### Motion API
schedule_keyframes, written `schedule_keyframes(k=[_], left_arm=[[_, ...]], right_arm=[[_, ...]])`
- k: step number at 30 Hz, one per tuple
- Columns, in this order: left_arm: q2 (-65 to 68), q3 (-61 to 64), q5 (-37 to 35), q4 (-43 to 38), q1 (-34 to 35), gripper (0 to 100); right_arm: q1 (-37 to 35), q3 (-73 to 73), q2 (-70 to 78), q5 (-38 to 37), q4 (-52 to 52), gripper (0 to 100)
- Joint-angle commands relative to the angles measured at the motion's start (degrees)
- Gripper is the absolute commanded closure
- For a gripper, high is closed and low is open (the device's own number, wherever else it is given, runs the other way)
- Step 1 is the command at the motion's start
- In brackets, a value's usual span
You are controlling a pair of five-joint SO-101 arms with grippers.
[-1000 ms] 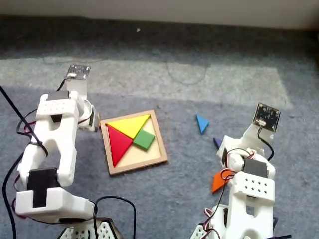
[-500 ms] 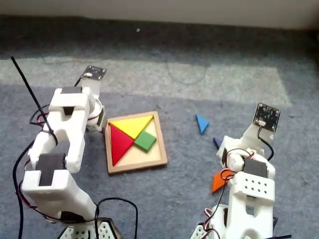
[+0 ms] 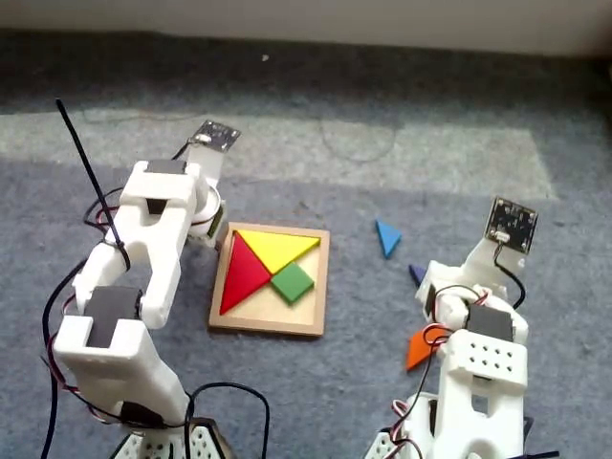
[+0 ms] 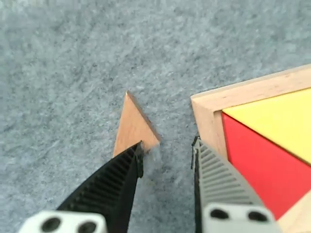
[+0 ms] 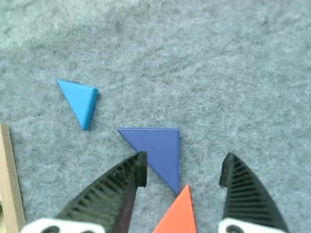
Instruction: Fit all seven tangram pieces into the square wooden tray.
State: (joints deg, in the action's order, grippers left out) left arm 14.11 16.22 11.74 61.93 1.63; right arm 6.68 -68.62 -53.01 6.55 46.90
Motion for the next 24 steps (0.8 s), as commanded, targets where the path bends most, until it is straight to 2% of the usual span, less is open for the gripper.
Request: schedule_keyframes(k=[1,5,13,24], left_arm=[[-2.9,-2.0,0.7,-0.7,0.3,82],[-0.9,-2.2,3.4,-1.7,1.5,82],[4.8,-5.7,3.4,-2.7,5.6,82],[4.8,-5.8,1.8,-2.6,8.0,82]], right_arm=[[0.2,0.4,-1.3,-0.6,-1.5,75.9],[0.1,0.4,-1.3,-0.6,-1.5,75.9],[-1.0,0.4,-1.3,-0.6,-1.5,75.9],[-1.0,0.4,-1.3,-0.6,-1.5,75.9]])
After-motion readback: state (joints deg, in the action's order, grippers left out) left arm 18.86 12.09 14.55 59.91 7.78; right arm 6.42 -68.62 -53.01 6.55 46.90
